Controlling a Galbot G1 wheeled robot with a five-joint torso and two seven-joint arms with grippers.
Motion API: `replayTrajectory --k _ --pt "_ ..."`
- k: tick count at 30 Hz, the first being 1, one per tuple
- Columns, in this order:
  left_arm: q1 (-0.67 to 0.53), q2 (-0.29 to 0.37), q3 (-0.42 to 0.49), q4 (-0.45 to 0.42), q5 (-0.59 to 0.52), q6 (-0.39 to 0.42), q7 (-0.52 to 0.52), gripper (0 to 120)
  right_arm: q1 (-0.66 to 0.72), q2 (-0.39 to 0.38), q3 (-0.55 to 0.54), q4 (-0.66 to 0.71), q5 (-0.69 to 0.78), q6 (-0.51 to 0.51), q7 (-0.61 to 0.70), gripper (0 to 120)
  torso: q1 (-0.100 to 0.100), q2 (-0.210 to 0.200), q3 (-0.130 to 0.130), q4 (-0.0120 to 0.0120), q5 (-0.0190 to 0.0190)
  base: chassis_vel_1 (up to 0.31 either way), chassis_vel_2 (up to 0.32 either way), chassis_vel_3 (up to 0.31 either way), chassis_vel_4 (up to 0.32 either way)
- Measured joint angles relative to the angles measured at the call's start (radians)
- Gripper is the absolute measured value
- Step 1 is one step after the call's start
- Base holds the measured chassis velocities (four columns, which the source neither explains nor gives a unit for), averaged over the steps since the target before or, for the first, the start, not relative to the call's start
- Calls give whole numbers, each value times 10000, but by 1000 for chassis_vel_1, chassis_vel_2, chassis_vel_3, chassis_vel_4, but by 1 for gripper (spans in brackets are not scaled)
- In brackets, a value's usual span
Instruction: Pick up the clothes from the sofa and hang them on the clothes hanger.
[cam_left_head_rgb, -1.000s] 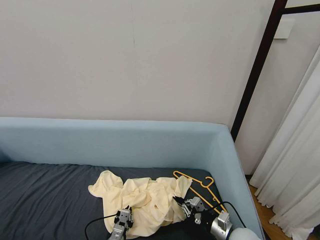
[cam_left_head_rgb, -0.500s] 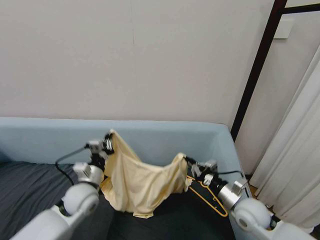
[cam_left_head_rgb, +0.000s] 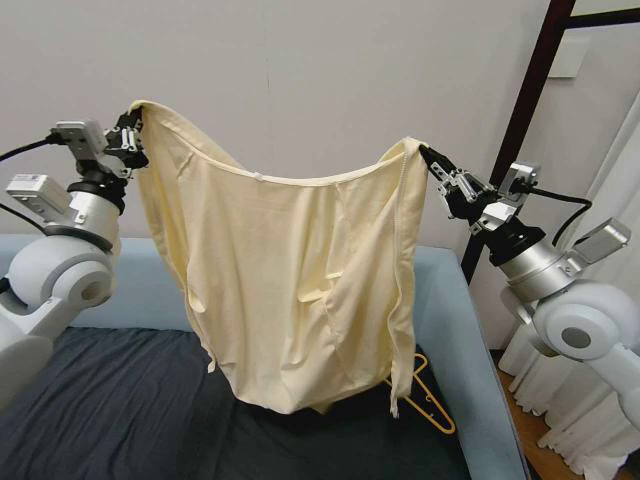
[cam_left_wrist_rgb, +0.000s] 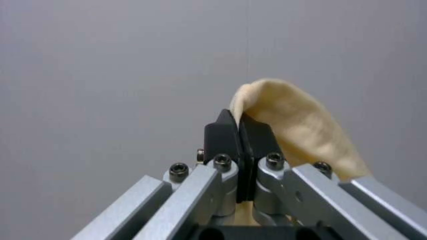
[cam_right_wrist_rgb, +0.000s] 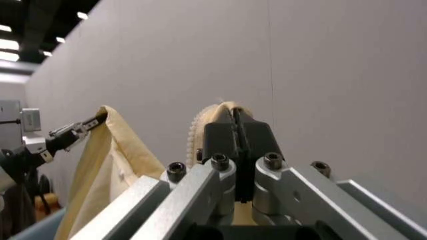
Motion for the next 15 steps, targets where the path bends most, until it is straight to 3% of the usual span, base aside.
replayTrajectory --k 2,7,15 --pt "714 -362 95 -24 217 -3 54 0 -447 70 -53 -16 -379 -2 42 0 1 -1 2 -6 -11 0 0 0 0" --pt "3810 -2407 581 636 1581 2 400 0 -2643 938 -671 -825 -2058 96 125 0 1 -3 2 -4 -3 0 0 0 0" --pt "5990 -3212 918 1850 3279 782 -16 0 -3610 1739 -1388 -1457 -3183 167 122 0 0 -2 1 1 1 0 0 0 0"
